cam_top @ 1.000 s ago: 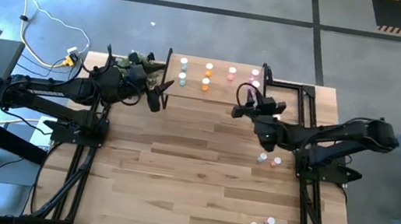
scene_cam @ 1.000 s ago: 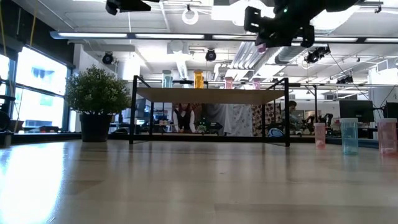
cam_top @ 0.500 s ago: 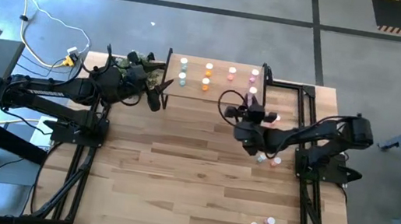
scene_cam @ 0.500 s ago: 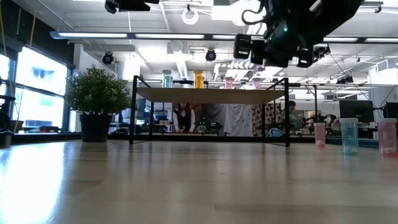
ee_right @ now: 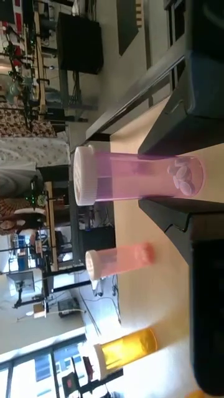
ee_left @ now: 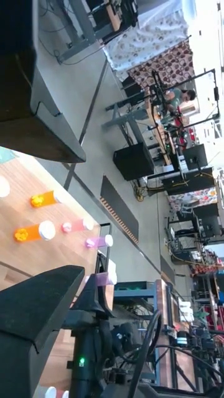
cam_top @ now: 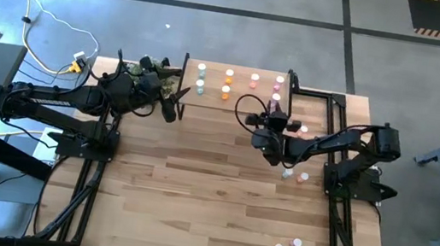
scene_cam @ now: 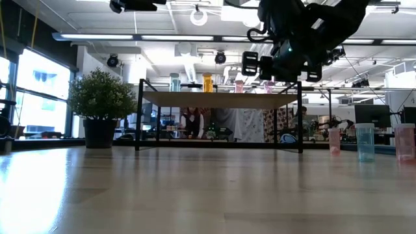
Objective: Pick and place medicine bottles onto shelf by color
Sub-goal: Put the left violet pill bottle on the shelf aligned with the other violet pill bottle
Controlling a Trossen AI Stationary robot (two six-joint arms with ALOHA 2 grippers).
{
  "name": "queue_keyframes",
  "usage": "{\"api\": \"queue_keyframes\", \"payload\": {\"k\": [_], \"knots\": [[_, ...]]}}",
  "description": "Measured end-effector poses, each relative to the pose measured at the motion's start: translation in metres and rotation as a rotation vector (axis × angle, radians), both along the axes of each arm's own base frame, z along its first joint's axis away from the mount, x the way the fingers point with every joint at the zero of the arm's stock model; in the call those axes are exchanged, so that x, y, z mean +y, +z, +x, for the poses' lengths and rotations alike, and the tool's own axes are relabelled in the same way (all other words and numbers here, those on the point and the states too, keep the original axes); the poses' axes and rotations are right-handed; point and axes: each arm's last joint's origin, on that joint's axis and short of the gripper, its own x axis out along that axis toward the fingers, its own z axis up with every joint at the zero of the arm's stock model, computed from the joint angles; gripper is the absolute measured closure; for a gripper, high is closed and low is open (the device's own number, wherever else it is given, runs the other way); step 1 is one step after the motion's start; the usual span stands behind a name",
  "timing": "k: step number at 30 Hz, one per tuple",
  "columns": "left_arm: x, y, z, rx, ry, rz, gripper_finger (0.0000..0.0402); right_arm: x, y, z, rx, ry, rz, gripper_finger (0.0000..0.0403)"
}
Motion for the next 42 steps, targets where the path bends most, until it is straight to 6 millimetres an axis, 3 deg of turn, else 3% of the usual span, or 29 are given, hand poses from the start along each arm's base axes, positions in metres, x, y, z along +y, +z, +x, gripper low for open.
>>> {"api": "queue_keyframes", "payload": {"k": [12,42], "knots": [[0.0,0.003,0.0,0.028,-0.003,0.067,0.0126,-0.02,-0.003,-0.001,0.037,0.046,0.052,0.0311],[0.0,0.003,0.0,0.045,-0.004,0.081,0.0126,-0.031,-0.008,-0.002,0.01,0.115,0.131,0.0301]]}}
